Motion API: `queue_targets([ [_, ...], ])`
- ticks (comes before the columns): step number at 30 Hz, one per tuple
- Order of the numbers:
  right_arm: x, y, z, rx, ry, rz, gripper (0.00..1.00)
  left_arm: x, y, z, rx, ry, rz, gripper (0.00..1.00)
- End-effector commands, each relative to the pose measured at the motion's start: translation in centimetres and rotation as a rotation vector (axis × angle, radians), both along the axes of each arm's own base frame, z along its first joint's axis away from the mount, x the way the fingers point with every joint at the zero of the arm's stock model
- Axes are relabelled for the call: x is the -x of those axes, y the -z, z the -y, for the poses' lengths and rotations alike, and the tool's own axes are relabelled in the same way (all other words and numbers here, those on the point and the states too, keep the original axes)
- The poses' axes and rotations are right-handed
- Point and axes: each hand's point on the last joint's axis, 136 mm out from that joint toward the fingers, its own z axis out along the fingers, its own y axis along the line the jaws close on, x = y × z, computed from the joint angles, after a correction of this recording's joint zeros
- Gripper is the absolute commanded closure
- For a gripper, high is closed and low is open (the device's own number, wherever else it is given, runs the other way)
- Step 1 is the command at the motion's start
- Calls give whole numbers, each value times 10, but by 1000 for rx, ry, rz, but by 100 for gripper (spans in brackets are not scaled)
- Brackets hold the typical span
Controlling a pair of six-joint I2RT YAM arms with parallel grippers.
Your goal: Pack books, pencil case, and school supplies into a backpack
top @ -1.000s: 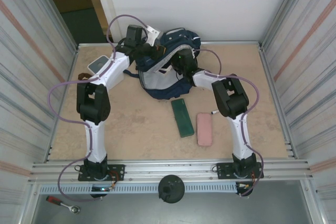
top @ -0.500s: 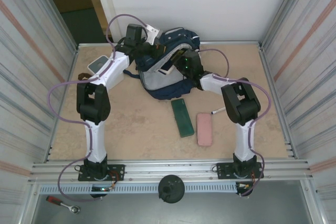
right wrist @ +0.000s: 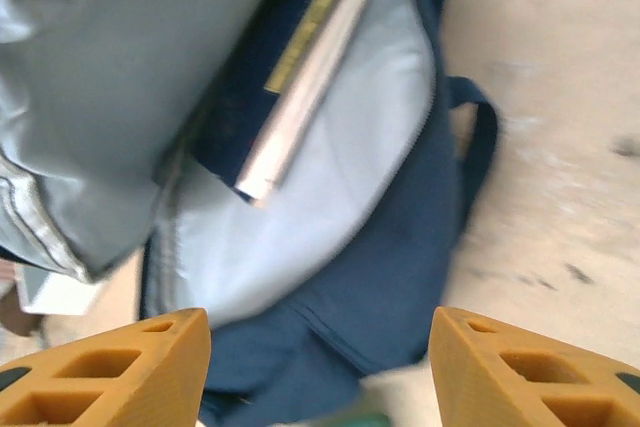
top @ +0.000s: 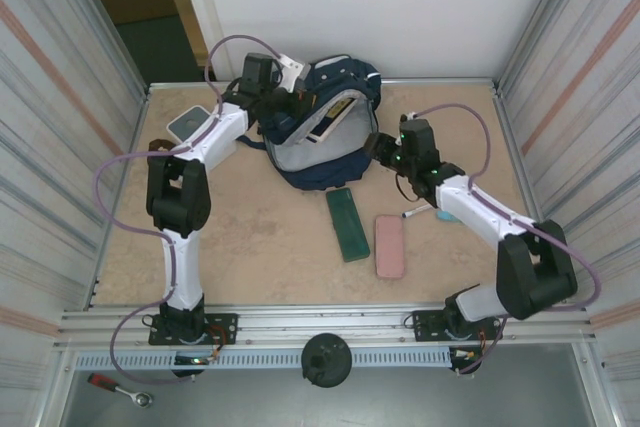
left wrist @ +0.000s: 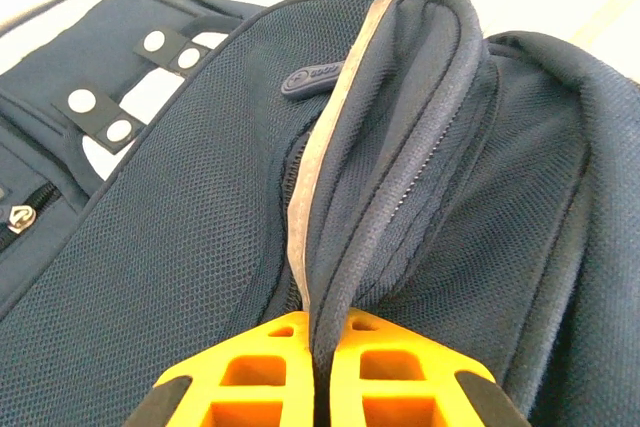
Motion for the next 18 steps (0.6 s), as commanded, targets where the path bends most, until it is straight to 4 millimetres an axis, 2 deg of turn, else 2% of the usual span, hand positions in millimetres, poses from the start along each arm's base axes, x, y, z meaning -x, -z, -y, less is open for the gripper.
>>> queue_targets([
  [1, 32, 39, 31, 156, -20, -134, 40, -2, -28, -4, 65, -28, 68, 100],
  [3, 37, 45, 34, 136, -24, -153, 40, -1, -26, -3, 75, -33, 58, 100],
  [7, 36, 49, 18, 101, -88, -175, 38, 2, -19, -3, 63, -43, 40, 100],
  [13, 22, 51, 19, 103, -70, -181, 36, 10, -11, -8, 56, -71, 4, 93],
  [14, 19, 50, 17, 83, -74, -179, 36, 12, -11, -11, 51, -80, 1, 89],
  [16, 14, 51, 12, 52, -81, -180, 36, 13, -9, -20, 33, -130, -6, 72],
  [18, 9, 52, 11, 30, -67, -187, 36, 10, -3, -45, 25, -259, -37, 58],
])
